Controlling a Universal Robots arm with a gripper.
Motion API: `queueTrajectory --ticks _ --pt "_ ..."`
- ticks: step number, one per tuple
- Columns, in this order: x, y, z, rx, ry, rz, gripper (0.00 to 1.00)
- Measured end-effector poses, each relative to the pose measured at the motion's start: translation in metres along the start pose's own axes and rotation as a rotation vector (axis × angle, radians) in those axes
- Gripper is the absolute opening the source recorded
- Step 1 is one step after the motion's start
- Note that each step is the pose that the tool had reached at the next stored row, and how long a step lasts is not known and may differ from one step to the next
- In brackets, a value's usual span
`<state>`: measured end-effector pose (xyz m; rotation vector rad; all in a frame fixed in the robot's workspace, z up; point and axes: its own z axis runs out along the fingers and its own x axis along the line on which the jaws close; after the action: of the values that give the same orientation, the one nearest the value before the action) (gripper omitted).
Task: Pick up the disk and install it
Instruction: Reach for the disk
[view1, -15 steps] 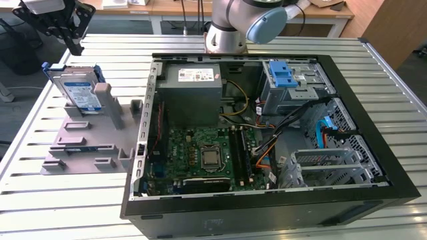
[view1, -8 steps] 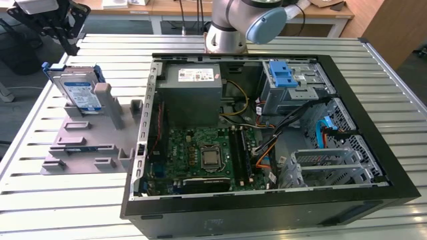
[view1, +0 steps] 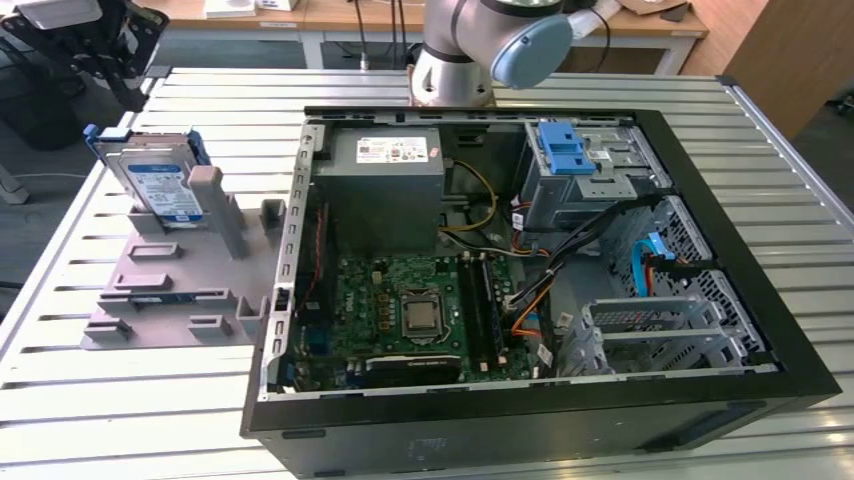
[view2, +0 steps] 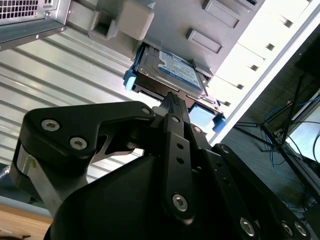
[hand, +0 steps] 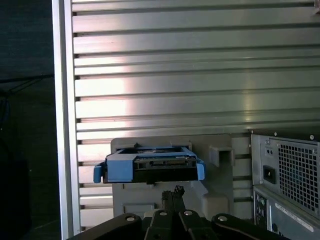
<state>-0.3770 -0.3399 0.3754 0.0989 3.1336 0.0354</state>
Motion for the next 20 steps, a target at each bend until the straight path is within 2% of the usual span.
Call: queueTrajectory --ticks 20 --pt "0.0312 0.0008 0.0029 0.0000 0.0000 0.000 0.11"
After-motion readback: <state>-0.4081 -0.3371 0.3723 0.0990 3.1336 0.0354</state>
